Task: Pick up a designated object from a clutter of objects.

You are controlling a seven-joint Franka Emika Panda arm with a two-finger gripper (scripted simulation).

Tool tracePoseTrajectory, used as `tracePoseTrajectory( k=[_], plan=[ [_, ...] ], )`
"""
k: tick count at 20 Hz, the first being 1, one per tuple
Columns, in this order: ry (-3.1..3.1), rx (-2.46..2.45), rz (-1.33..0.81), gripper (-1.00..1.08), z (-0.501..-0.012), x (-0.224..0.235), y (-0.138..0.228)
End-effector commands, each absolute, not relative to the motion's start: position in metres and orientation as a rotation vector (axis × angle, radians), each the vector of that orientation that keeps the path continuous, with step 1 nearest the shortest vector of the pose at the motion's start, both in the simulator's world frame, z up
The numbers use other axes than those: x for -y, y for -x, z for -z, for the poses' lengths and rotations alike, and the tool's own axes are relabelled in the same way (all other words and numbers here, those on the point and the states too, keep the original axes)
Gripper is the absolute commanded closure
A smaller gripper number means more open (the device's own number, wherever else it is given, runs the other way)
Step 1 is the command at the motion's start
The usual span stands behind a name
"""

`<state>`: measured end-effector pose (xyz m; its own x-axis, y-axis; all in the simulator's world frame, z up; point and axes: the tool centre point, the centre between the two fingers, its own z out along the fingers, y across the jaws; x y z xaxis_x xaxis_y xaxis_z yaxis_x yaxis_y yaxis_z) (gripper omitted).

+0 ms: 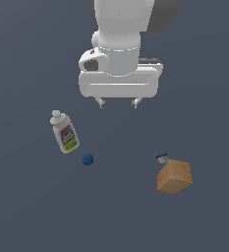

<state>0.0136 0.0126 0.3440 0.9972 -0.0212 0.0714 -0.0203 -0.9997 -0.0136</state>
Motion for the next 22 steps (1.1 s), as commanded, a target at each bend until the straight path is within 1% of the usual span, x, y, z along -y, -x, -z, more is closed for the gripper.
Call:
tracePoseTrajectory(
  k=[1,7,12,17,22],
  plan=[
    [3.126,-0.034,0.112,-0.92,-0.344,-0.012,-0.013],
    [3.13,-0.023,0.109,-0.92,-0.337,-0.019,-0.018],
    [3.138,0.006,0.1,-0.92,-0.318,-0.034,-0.029],
    [3.147,0.054,0.087,-0.92,-0.288,-0.061,-0.044],
    [3.154,0.122,0.069,-0.92,-0.243,-0.099,-0.059]
  ],
)
